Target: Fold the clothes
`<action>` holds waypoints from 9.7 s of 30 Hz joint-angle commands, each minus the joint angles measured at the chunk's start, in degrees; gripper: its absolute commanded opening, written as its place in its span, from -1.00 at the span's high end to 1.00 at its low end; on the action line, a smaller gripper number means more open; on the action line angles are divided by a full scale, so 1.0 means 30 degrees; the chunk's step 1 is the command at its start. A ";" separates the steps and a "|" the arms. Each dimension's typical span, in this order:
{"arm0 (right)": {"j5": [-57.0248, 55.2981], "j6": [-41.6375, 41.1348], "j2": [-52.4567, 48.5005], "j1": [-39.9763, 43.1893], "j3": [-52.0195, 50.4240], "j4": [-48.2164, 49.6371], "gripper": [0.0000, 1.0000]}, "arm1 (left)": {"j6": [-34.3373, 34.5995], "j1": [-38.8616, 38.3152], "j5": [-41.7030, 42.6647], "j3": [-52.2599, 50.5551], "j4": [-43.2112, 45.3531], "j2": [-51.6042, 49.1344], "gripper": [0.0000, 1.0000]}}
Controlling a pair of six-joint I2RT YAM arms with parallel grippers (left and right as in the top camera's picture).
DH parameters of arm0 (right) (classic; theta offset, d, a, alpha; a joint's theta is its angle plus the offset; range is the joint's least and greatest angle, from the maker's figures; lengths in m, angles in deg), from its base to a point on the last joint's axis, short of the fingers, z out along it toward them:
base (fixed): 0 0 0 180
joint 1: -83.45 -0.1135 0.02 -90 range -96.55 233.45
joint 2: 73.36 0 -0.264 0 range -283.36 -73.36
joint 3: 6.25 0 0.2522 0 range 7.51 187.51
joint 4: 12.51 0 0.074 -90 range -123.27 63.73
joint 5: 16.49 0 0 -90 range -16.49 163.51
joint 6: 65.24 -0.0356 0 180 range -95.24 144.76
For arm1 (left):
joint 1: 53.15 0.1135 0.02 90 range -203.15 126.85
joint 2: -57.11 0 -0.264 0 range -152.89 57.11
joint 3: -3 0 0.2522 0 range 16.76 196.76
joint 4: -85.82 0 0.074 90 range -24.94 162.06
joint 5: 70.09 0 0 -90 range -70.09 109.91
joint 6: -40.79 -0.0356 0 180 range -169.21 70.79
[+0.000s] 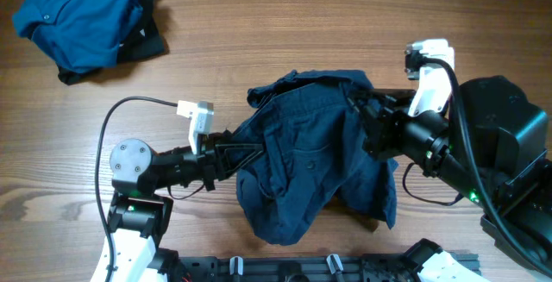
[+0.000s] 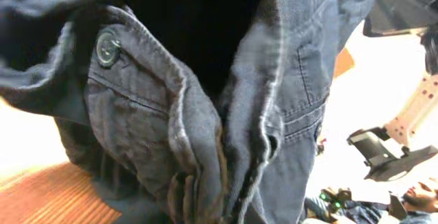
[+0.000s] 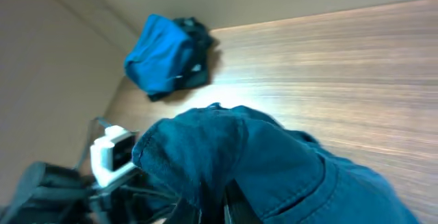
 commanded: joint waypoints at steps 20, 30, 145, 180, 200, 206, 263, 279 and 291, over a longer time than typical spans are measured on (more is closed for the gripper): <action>-0.6674 0.0903 0.0000 -0.0080 0.0415 -0.0291 0.85 | 0.9479 0.4087 0.1821 0.0765 1.2262 0.1137 0.67; -0.6725 0.1297 0.0000 -0.0073 0.0415 -0.0619 0.35 | 0.9530 0.4087 0.2266 0.1144 1.2269 0.1137 0.29; -0.1880 0.1443 -0.7664 0.3767 0.0415 -0.3169 0.91 | 1.5038 1.5329 0.6739 0.1231 1.3041 -0.0503 -0.99; 0.4940 0.4051 -1.2342 0.2608 0.0379 -0.0758 0.21 | 1.6116 1.4083 0.6958 0.1231 1.3056 -0.0495 -0.99; 0.4809 0.4065 -1.4411 -0.0226 0.0379 0.1290 -0.15 | 1.4469 1.5759 0.6812 0.1231 1.3063 -0.4277 -0.99; 0.0000 0.3067 -1.4768 -0.2980 0.0379 0.0685 -0.15 | 1.2699 1.6385 0.6732 0.1231 1.3056 -0.6564 -0.99; -0.9041 0.1064 -2.0021 -0.7817 0.0372 0.3738 -0.21 | 1.1846 1.6640 0.7111 0.1224 1.3056 -0.9092 -1.00; -1.0316 0.1064 -1.9533 -0.7089 0.0430 0.2696 0.91 | 1.1839 1.6633 0.7162 0.1224 1.3056 -0.9092 -0.99; -1.0732 0.0940 -1.0870 -0.7089 0.2098 0.0918 0.91 | 1.1570 1.6167 0.7242 0.1224 1.3318 -0.9049 -0.99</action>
